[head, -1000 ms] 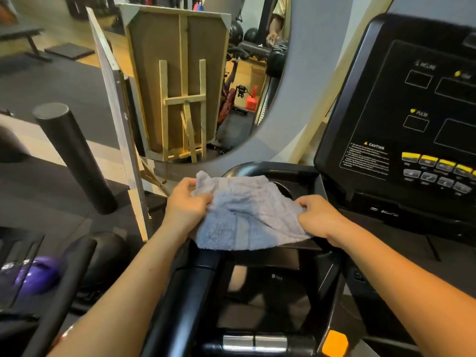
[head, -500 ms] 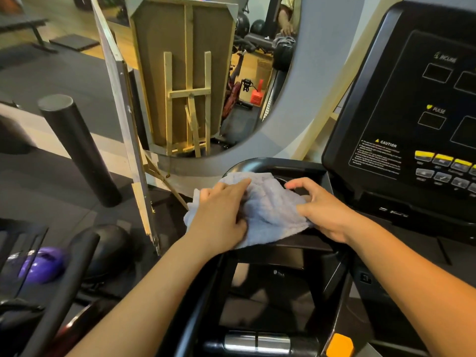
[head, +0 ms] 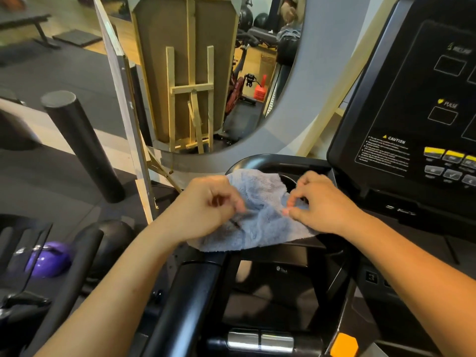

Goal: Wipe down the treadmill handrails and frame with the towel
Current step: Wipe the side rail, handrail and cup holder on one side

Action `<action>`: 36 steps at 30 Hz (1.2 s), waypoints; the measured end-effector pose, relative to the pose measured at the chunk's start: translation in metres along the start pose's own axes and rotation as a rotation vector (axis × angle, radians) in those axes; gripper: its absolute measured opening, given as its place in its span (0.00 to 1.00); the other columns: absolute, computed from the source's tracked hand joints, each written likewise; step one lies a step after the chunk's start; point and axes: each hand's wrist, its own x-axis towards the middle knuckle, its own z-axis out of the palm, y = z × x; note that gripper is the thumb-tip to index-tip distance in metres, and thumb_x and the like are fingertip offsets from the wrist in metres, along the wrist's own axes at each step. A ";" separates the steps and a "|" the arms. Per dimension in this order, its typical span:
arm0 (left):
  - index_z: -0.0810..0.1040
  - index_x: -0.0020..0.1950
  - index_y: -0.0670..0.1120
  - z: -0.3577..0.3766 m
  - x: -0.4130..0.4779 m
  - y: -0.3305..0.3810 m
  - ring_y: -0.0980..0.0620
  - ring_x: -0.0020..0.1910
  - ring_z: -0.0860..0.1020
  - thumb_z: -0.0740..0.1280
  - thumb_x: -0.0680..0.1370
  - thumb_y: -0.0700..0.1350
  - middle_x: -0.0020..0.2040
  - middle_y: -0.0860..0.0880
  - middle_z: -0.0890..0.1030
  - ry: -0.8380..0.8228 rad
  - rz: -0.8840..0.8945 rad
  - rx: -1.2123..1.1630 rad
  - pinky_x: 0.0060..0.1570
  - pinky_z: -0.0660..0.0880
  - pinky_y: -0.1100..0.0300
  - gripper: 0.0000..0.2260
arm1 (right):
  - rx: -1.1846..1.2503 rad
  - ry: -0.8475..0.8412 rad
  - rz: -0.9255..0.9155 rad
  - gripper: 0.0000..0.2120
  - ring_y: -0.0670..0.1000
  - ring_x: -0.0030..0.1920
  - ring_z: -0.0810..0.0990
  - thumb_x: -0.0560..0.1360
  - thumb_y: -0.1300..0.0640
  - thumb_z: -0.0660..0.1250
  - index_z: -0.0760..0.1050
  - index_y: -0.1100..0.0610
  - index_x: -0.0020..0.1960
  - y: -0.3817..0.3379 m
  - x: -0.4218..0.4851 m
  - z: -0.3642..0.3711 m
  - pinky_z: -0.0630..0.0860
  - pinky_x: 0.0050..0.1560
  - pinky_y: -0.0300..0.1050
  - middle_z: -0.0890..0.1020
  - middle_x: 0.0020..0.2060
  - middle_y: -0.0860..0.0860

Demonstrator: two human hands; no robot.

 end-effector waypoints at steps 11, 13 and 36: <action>0.75 0.68 0.50 0.036 0.004 -0.022 0.62 0.55 0.74 0.63 0.81 0.44 0.63 0.55 0.77 0.124 -0.054 0.145 0.54 0.67 0.73 0.15 | -0.143 -0.546 -0.008 0.33 0.46 0.37 0.77 0.68 0.24 0.57 0.78 0.54 0.43 -0.035 -0.003 -0.028 0.73 0.40 0.43 0.79 0.37 0.48; 0.75 0.68 0.50 0.043 -0.001 -0.028 0.62 0.59 0.74 0.60 0.81 0.46 0.64 0.54 0.78 0.147 -0.064 0.091 0.59 0.68 0.68 0.15 | -0.150 -0.533 -0.069 0.25 0.44 0.33 0.74 0.70 0.30 0.63 0.76 0.52 0.38 -0.039 0.002 -0.023 0.69 0.35 0.39 0.76 0.32 0.45; 0.56 0.79 0.53 0.052 -0.003 -0.021 0.46 0.80 0.44 0.66 0.67 0.73 0.81 0.49 0.48 -0.198 -0.053 0.716 0.77 0.43 0.42 0.47 | 1.906 0.357 0.423 0.13 0.56 0.55 0.83 0.81 0.58 0.58 0.72 0.59 0.64 -0.001 -0.024 -0.047 0.80 0.54 0.54 0.82 0.58 0.59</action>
